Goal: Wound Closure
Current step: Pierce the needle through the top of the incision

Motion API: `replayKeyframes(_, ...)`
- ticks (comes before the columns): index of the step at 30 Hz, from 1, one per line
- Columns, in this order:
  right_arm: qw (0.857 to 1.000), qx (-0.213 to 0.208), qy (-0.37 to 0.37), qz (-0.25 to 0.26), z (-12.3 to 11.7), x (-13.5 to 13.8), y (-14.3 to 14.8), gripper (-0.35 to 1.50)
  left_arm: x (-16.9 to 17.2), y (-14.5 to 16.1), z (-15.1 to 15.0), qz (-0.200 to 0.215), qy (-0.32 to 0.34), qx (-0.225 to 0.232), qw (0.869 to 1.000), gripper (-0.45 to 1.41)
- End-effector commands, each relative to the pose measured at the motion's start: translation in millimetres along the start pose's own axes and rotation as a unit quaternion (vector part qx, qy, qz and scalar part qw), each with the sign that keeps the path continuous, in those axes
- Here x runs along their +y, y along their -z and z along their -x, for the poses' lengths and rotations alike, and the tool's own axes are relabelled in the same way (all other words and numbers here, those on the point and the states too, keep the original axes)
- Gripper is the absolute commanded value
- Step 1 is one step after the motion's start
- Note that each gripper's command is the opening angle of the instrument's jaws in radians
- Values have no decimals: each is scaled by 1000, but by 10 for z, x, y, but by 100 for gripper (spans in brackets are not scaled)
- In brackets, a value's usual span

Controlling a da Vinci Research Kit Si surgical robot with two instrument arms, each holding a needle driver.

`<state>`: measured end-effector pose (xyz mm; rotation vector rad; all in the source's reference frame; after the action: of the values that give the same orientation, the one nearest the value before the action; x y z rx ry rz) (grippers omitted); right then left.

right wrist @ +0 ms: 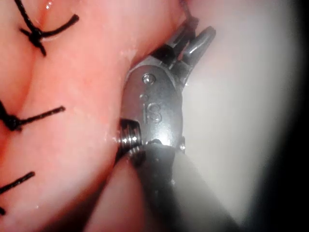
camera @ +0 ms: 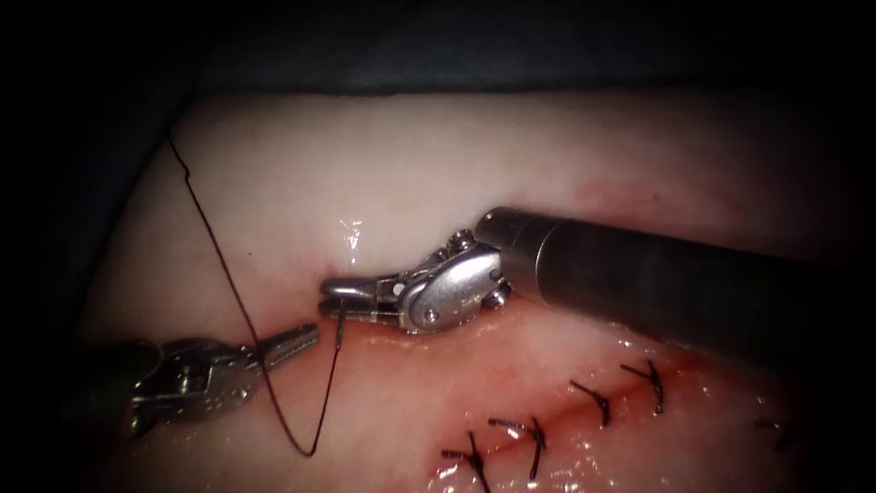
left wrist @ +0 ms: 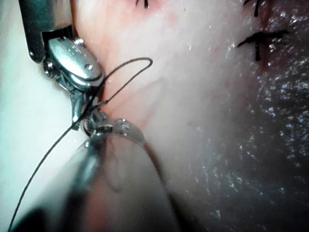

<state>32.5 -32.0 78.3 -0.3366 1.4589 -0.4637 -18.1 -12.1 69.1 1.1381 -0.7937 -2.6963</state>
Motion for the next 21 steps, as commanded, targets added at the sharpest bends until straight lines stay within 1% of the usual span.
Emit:
replayKeyframes(1, 1000, -4, 1, 3, 9, 3, -9, -35, -2, -9, -1, -1, 0, 1, 1000, -45)
replayKeyframes(3, 1000, -10, 1, 4, 13, 2, -7, -35, -2, -8, -1, -1, 0, 0, 1000, -45)
replayKeyframes(4, 1000, -15, 3, 5, 19, 2, -5, -35, -2, -8, -1, -1, 0, 0, 1000, -45)
replayKeyframes(8, 999, -22, -24, 10, 30, 1, -3, -35, -2, -8, -2, -1, 0, 0, 1000, -45)
replayKeyframes(11, 999, -25, -47, 10, 35, -1, -2, -35, -2, -8, -2, -1, 0, 0, 1000, -45)
replayKeyframes(15, 995, -42, -95, 14, 41, 0, -3, -35, -2, -9, -2, -1, 0, -1, 1000, -45)
replayKeyframes(16, 991, -51, -125, 21, 44, 1, -3, -35, -2, -9, -3, -1, 0, -1, 1000, -45)
replayKeyframes(18, 985, -52, -160, 31, 46, 3, -3, -35, -2, -10, -3, -2, 0, -1, 1000, -45)
replayKeyframes(19, 978, -50, -198, 46, 46, 6, -3, -35, -2, -11, -3, -2, 0, -2, 1000, -45)
replayKeyframes(21, 972, -49, -222, 64, 44, 14, -2, -35, 0, -13, -5, -3, 0, -3, 1000, -45)
